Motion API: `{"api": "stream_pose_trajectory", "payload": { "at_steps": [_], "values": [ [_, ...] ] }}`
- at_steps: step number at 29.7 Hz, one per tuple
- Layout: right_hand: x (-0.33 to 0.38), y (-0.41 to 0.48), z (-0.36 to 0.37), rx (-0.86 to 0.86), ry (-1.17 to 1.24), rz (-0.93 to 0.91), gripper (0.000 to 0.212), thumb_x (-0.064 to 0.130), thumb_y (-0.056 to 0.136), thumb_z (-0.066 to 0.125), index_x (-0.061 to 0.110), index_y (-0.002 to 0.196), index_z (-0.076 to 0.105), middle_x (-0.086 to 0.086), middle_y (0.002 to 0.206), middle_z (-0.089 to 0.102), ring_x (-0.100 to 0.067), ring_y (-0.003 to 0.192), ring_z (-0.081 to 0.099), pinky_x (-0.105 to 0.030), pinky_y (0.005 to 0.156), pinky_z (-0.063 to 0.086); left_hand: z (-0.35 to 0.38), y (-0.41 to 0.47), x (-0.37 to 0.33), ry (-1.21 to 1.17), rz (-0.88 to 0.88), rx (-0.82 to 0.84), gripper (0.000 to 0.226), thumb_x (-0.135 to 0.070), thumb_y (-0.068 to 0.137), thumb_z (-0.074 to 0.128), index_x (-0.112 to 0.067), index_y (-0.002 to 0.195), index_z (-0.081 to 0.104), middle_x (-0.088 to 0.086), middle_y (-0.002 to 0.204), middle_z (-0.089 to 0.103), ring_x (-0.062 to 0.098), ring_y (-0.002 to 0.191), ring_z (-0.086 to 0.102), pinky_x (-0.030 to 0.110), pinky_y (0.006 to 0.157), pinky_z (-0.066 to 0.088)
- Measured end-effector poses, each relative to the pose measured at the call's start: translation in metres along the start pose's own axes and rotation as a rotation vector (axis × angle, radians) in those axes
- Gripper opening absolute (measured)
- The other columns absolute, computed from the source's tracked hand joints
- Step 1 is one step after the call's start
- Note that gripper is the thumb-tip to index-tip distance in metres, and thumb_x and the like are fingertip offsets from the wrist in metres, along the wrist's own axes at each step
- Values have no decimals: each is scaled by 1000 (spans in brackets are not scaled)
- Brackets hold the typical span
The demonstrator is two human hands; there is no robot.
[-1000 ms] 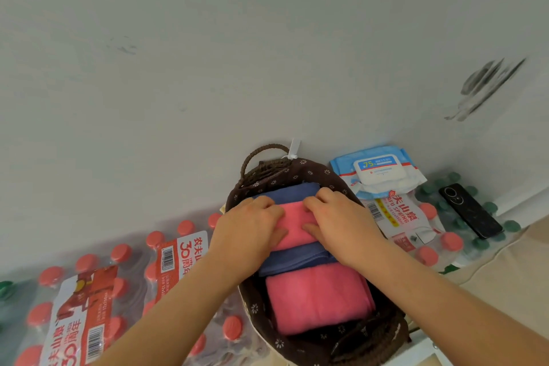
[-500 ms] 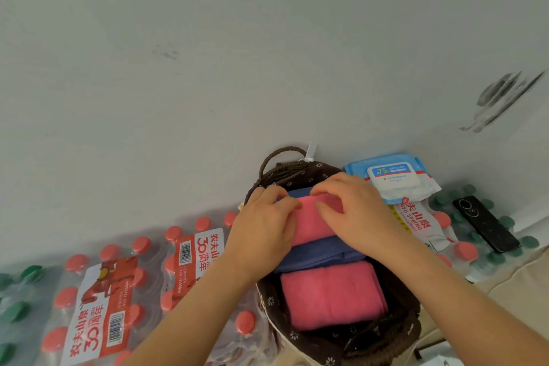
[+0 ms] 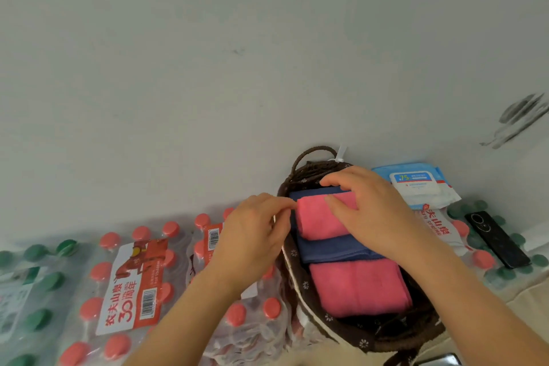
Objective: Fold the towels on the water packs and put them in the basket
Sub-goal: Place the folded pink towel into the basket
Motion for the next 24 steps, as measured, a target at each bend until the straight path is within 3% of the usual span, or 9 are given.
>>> {"api": "stream_pose_trajectory", "payload": {
  "at_steps": [2, 4, 6, 8, 13, 15, 19, 22, 24],
  "values": [
    [38, -1, 6, 37, 116, -34, 25, 25, 87, 63, 31, 111, 65, 15, 105, 64, -1, 97, 57, -21, 88, 44, -29, -14, 11, -151, -124, -27, 19, -18, 93, 57, -32, 94, 70, -13, 63, 62, -1, 60, 54, 9, 59, 39],
    [82, -4, 17, 110, 298, -47, 21, 26, 88, 63, 36, 107, 66, 18, 99, 66, 3, 92, 60, -13, 81, 46, -67, -33, 20, -283, -185, -95, 20, -21, 93, 57, -38, 87, 67, -7, 65, 64, 6, 54, 56, 16, 55, 44],
    [132, -11, 31, 194, 452, -79, 19, 26, 90, 62, 35, 106, 67, 17, 97, 68, 3, 92, 63, -15, 81, 49, -109, -61, 34, -359, -233, -183, 17, -24, 93, 56, -33, 85, 68, -4, 63, 65, 14, 55, 57, 24, 54, 47],
    [186, -21, 47, 256, 590, -118, 17, 22, 91, 61, 29, 104, 69, 10, 96, 71, -2, 91, 66, -19, 82, 53, -154, -97, 54, -396, -283, -278, 16, -23, 93, 56, -28, 86, 70, -7, 59, 63, 11, 53, 55, 22, 51, 44],
    [321, -53, 106, 323, 841, -171, 15, 7, 92, 58, 14, 94, 71, -3, 80, 74, -15, 72, 69, -26, 71, 56, -267, -215, 108, -365, -396, -445, 30, -6, 92, 56, -33, 86, 70, -9, 74, 68, 16, 64, 59, 21, 57, 47],
    [380, -69, 134, 343, 862, -221, 17, 6, 92, 59, 16, 89, 72, -2, 78, 73, -10, 67, 66, -32, 67, 56, -310, -266, 133, -297, -445, -495, 35, -1, 90, 56, -33, 85, 70, -14, 80, 69, 11, 68, 62, 16, 59, 47],
    [506, -109, 193, 464, 814, -412, 16, 13, 89, 63, 25, 90, 72, 8, 86, 72, -5, 75, 65, -18, 70, 52, -397, -372, 179, -152, -582, -646, 38, 7, 84, 57, -29, 82, 71, -12, 83, 70, 1, 73, 63, 10, 63, 45],
    [589, -140, 242, 533, 665, -587, 18, 20, 90, 63, 34, 100, 68, 18, 97, 64, 2, 80, 61, -13, 67, 47, -452, -446, 207, 33, -708, -713, 34, -3, 86, 58, -34, 81, 69, -21, 86, 66, -2, 81, 61, 9, 67, 42],
    [642, -162, 275, 554, 542, -746, 23, 24, 91, 60, 37, 109, 64, 26, 107, 56, 7, 93, 55, -12, 76, 46, -483, -493, 228, 138, -792, -733, 30, -9, 88, 56, -36, 84, 68, -23, 87, 64, -1, 87, 58, 14, 74, 44]
  ]
}}
Point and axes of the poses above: each hand's wrist, its own y-axis towards the middle knuckle, its own z-axis out of the palm, x = y × z, the point moved 10 cm from there along y, towards the middle knuckle
